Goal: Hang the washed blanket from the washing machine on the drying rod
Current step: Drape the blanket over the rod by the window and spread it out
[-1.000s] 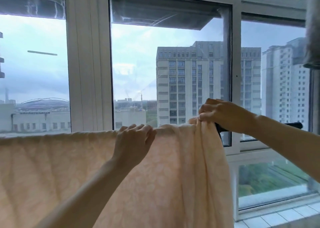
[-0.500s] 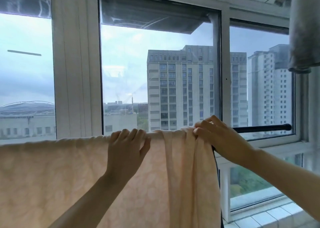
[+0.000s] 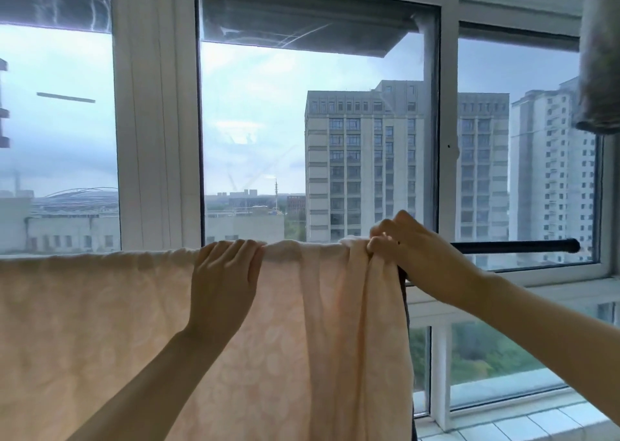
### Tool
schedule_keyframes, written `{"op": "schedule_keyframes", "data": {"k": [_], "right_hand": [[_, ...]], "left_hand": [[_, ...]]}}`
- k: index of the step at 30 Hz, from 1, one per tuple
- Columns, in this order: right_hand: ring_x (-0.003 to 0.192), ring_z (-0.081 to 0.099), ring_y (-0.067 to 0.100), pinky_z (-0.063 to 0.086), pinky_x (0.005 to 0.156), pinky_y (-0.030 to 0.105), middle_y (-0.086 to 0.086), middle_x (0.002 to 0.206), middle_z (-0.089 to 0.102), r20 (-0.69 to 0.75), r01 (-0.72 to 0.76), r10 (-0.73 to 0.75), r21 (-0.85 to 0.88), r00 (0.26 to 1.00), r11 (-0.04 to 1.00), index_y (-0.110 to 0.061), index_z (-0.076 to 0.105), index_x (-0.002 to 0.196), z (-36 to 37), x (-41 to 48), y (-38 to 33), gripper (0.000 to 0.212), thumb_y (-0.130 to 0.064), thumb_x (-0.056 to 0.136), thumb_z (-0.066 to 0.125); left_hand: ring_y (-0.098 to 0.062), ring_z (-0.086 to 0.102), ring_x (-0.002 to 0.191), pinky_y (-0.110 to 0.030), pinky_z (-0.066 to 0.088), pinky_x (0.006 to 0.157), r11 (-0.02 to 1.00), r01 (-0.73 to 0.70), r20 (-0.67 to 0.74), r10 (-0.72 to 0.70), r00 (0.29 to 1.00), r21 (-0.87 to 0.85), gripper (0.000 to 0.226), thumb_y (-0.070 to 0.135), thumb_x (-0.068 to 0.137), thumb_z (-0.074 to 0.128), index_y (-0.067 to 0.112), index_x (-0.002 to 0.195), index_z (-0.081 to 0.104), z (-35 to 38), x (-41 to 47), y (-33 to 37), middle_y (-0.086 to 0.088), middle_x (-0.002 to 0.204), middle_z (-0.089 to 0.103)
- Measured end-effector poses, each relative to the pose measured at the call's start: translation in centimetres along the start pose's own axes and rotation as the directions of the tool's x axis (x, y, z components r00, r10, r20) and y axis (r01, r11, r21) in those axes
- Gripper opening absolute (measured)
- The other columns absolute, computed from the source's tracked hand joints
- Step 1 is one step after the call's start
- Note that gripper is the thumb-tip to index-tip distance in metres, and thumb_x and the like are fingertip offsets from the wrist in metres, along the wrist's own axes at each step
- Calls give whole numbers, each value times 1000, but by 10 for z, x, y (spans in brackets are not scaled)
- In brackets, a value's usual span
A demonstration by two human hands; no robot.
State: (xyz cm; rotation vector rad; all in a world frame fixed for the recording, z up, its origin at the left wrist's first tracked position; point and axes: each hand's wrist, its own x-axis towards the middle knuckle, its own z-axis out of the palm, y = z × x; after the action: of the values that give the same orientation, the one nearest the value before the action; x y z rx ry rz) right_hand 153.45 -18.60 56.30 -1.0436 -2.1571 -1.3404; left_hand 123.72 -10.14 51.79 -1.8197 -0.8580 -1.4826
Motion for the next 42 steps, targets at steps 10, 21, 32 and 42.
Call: {"op": "schedule_keyframes", "data": {"k": [10, 21, 32, 42], "right_hand": [[73, 52, 25, 47, 55, 35, 9, 80, 56, -132, 161, -190, -204, 973, 966, -11, 59, 92, -31, -10, 73, 39, 3, 61, 79], [86, 51, 21, 53, 71, 35, 7, 101, 59, -73, 321, -321, -11, 944, 947, -12, 57, 108, -24, -62, 43, 34, 8, 81, 54], [115, 58, 20, 46, 100, 32, 3, 128, 60, 392, -282, 72, 509, 917, 813, -17, 49, 136, -15, -35, 68, 42, -11, 95, 54], [65, 55, 13, 46, 60, 24, -1, 72, 57, 306, -442, 319, 621, 897, 647, -18, 55, 84, -11, -15, 55, 32, 8, 90, 37]], "left_hand": [[-23, 62, 71, -39, 45, 81, 955, 280, 75, -288, 955, 101, 29, 22, 101, 43, 11, 86, 65, -12, 9, 46, -4, 76, 68], [-19, 50, 118, -52, 34, 104, 966, 244, 348, -257, 902, 81, 37, 46, 96, 47, 25, 121, 64, 2, 25, 134, 9, 122, 61], [-19, 60, 91, -42, 52, 80, 991, 127, 194, -133, 972, 47, 25, 16, 82, 74, 18, 107, 73, 1, 22, 119, 6, 98, 70], [-12, 67, 86, -28, 56, 78, 981, 82, 107, -64, 992, -174, 18, 19, 82, 71, 12, 97, 76, -4, 14, 103, 1, 93, 73]]}}
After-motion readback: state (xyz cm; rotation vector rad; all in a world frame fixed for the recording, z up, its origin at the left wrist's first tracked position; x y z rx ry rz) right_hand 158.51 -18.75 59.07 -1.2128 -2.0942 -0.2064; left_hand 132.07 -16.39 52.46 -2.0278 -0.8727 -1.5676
